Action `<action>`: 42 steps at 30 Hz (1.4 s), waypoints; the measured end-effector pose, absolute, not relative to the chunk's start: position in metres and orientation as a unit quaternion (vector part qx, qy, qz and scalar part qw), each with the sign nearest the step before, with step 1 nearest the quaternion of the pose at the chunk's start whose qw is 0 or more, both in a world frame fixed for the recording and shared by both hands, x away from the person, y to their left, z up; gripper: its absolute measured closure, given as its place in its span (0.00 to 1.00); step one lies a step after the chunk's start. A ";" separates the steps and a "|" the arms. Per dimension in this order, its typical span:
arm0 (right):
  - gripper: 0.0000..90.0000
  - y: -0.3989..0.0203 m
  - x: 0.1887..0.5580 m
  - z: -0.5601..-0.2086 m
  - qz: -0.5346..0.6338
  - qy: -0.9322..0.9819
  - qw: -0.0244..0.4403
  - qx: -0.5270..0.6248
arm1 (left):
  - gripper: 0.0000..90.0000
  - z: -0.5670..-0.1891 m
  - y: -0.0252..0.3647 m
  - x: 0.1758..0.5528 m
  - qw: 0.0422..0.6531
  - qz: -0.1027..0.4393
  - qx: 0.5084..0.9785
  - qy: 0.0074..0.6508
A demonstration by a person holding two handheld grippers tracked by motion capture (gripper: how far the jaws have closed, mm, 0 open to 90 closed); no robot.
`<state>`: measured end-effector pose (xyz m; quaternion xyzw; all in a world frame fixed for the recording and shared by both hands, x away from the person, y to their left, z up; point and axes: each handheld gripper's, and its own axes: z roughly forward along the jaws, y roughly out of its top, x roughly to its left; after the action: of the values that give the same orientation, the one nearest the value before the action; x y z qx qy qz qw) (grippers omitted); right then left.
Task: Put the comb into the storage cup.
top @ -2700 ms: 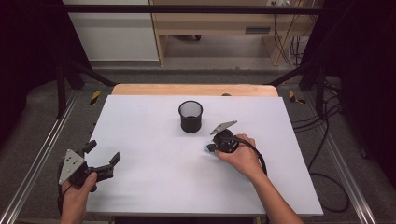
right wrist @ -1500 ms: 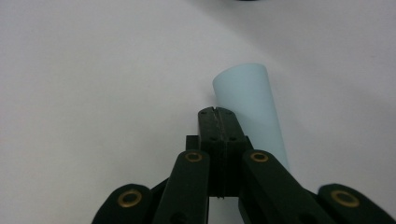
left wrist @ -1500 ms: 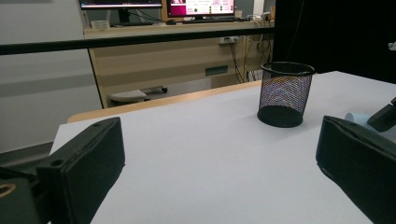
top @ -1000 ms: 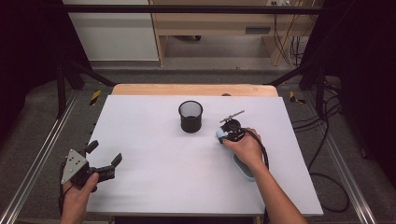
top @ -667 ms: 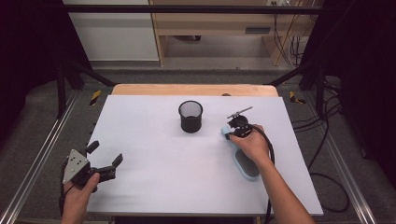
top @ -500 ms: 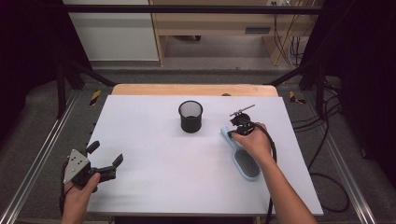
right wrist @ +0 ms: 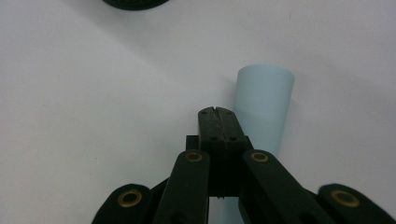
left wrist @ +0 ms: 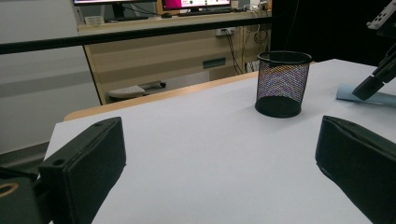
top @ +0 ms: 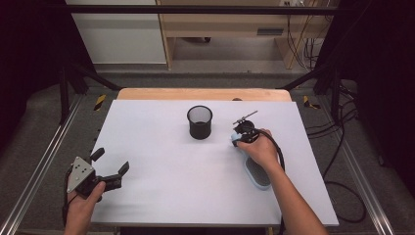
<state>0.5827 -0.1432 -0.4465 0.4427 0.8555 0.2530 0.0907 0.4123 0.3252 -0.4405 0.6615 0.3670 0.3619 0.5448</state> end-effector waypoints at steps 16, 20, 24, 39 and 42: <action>1.00 -0.186 0.587 -0.450 0.199 0.846 0.125 0.478 | 0.02 -0.441 0.325 0.413 0.542 0.363 0.664 0.366; 1.00 -0.205 0.584 -0.450 0.194 0.841 0.132 0.488 | 0.02 -0.441 0.324 0.413 0.541 0.363 0.665 0.365; 1.00 -0.223 0.581 -0.450 0.189 0.833 0.137 0.502 | 0.02 -0.441 0.324 0.413 0.540 0.363 0.666 0.366; 1.00 -0.285 0.556 -0.450 0.161 0.817 0.147 0.535 | 0.02 -0.442 0.324 0.413 0.537 0.363 0.668 0.366; 1.00 -0.296 0.546 -0.450 0.167 0.814 0.145 0.537 | 0.02 -0.442 0.324 0.413 0.535 0.365 0.668 0.367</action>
<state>0.5459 -0.2961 -0.4504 0.5372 0.8138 0.1673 0.1453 0.4131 0.3235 -0.4423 0.6680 0.3669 0.3647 0.5350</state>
